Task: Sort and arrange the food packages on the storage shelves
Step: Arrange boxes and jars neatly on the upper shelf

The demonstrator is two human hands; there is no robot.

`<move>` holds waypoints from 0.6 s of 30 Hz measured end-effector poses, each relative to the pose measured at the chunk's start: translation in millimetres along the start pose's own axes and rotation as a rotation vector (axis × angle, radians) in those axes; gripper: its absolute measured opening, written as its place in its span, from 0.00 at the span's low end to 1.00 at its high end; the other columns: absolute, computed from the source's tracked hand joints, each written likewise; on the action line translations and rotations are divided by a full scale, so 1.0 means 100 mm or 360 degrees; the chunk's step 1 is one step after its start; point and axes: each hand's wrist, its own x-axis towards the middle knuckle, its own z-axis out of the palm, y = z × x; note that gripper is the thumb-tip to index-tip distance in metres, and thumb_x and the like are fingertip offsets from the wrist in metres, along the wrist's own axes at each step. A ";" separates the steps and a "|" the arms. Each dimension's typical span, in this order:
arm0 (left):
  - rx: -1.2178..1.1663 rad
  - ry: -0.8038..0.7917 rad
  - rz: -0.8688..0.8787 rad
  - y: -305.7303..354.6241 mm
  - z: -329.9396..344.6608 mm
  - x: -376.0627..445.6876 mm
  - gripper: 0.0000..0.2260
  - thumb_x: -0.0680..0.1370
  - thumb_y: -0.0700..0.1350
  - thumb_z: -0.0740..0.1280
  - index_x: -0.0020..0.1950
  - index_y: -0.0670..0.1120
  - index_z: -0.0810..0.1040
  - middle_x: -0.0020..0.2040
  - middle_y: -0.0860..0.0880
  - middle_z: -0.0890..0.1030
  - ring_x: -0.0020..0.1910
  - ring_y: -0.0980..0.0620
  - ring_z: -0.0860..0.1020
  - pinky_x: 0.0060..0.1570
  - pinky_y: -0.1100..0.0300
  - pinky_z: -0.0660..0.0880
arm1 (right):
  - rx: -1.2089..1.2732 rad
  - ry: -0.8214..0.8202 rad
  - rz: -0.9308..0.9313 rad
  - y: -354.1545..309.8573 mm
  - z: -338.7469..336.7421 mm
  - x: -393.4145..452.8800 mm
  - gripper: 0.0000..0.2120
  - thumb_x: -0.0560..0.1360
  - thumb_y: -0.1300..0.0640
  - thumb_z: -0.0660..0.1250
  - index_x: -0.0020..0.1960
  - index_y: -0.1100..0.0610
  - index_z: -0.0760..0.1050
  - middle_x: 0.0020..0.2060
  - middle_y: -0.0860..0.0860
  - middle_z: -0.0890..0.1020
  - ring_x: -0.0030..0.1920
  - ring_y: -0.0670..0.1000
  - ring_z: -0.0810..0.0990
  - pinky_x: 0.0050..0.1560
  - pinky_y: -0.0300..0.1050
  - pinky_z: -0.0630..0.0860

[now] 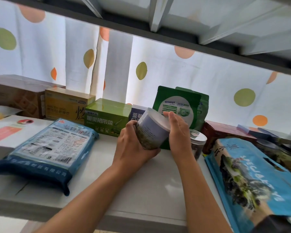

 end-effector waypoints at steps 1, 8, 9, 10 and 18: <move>-0.0061 -0.0054 -0.0075 -0.03 -0.01 0.01 0.45 0.60 0.59 0.81 0.68 0.51 0.59 0.58 0.53 0.69 0.59 0.52 0.70 0.57 0.56 0.74 | -0.0083 0.0084 -0.0066 0.00 -0.03 0.02 0.14 0.86 0.53 0.55 0.56 0.54 0.79 0.51 0.45 0.80 0.53 0.33 0.76 0.55 0.29 0.71; -0.0193 -0.0244 -0.0182 -0.11 -0.03 0.05 0.41 0.67 0.60 0.77 0.69 0.53 0.56 0.60 0.53 0.70 0.57 0.52 0.72 0.48 0.62 0.73 | -0.0955 0.0637 0.0071 0.33 -0.35 -0.12 0.16 0.80 0.52 0.67 0.66 0.54 0.76 0.69 0.54 0.72 0.70 0.54 0.67 0.71 0.53 0.65; -0.0221 -0.0256 -0.0193 -0.11 -0.03 0.04 0.40 0.67 0.60 0.77 0.70 0.53 0.57 0.60 0.54 0.70 0.57 0.53 0.73 0.48 0.62 0.72 | -0.1031 0.0568 0.0187 0.38 -0.42 -0.17 0.20 0.79 0.49 0.68 0.70 0.52 0.73 0.73 0.57 0.67 0.74 0.57 0.63 0.73 0.57 0.64; -0.0273 -0.0273 -0.0227 -0.13 -0.03 0.04 0.39 0.67 0.59 0.78 0.69 0.54 0.59 0.60 0.55 0.72 0.58 0.54 0.73 0.48 0.62 0.72 | -0.1029 0.0492 0.0315 0.44 -0.48 -0.22 0.25 0.79 0.47 0.69 0.73 0.51 0.70 0.77 0.59 0.61 0.76 0.60 0.59 0.75 0.60 0.62; -0.0321 -0.0264 -0.0378 -0.16 -0.05 -0.02 0.41 0.70 0.60 0.74 0.74 0.53 0.54 0.70 0.49 0.69 0.68 0.47 0.72 0.63 0.43 0.75 | -0.0352 0.0394 0.0415 0.29 -0.60 -0.55 0.29 0.77 0.60 0.72 0.75 0.51 0.68 0.69 0.56 0.74 0.66 0.52 0.73 0.61 0.45 0.72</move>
